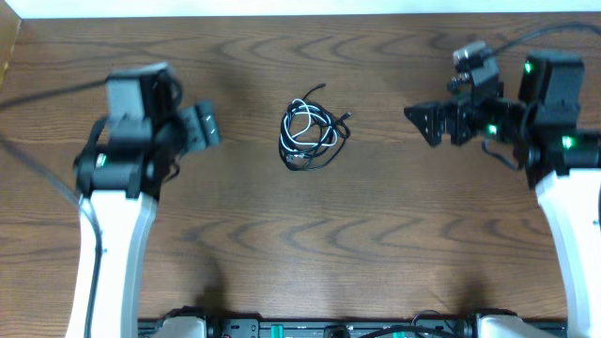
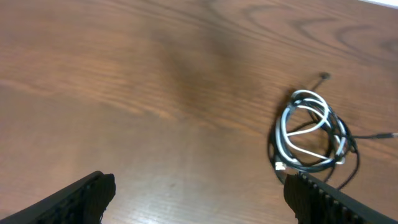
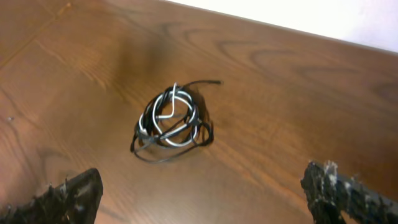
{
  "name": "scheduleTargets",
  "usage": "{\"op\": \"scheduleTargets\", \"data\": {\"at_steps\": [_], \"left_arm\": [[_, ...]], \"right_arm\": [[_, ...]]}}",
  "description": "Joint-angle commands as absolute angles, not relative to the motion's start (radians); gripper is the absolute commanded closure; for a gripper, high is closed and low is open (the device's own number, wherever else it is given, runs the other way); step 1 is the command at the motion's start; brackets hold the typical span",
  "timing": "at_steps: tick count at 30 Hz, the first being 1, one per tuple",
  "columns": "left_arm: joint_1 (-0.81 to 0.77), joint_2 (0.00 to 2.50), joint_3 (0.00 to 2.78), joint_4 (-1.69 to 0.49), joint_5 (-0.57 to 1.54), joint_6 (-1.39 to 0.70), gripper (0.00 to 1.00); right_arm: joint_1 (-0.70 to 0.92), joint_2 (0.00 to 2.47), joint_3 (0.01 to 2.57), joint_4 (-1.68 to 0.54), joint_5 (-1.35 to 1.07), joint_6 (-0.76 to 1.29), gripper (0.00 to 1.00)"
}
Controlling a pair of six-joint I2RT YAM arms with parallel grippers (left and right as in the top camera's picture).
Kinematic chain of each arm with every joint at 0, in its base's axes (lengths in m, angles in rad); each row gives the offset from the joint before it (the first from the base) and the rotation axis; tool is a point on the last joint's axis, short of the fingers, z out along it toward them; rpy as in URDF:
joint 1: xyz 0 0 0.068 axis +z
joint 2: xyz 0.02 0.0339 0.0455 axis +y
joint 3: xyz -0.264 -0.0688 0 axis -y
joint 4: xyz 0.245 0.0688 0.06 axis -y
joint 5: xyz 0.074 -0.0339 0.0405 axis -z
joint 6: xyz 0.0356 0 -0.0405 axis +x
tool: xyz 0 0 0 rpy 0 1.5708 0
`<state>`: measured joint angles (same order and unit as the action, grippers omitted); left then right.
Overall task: Untangle cables
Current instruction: 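Reach the left gripper to the cable bundle and grasp it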
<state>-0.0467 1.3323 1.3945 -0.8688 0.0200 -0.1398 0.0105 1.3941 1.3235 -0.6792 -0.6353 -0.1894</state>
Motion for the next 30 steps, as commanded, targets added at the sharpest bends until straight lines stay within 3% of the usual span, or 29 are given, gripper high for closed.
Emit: {"op": "scheduleTargets", "data": {"at_steps": [1, 9, 18, 23, 30], "left_arm": [[-0.092, 1.42, 1.468, -0.872, 0.052, -0.109, 0.07], [-0.131, 1.501, 1.467, -0.867, 0.289, -0.109, 0.07], [-0.149, 1.575, 1.458, -0.824, 0.287, -0.138, 0.08], [-0.205, 1.691, 1.458, -0.777, 0.283, -0.233, 0.18], [-0.319, 1.84, 1.458, -0.757, 0.284, -0.213, 0.22]], "right_arm": [[0.008, 1.46, 1.395, -0.683, -0.658, -0.204, 0.01], [0.008, 1.525, 1.394, -0.678, -0.673, -0.162, 0.01], [0.028, 1.53, 1.394, -0.688, -0.634, -0.151, 0.01], [0.035, 1.533, 1.393, -0.693, -0.616, -0.15, 0.01], [0.035, 1.534, 1.393, -0.708, -0.577, -0.15, 0.01]]}}
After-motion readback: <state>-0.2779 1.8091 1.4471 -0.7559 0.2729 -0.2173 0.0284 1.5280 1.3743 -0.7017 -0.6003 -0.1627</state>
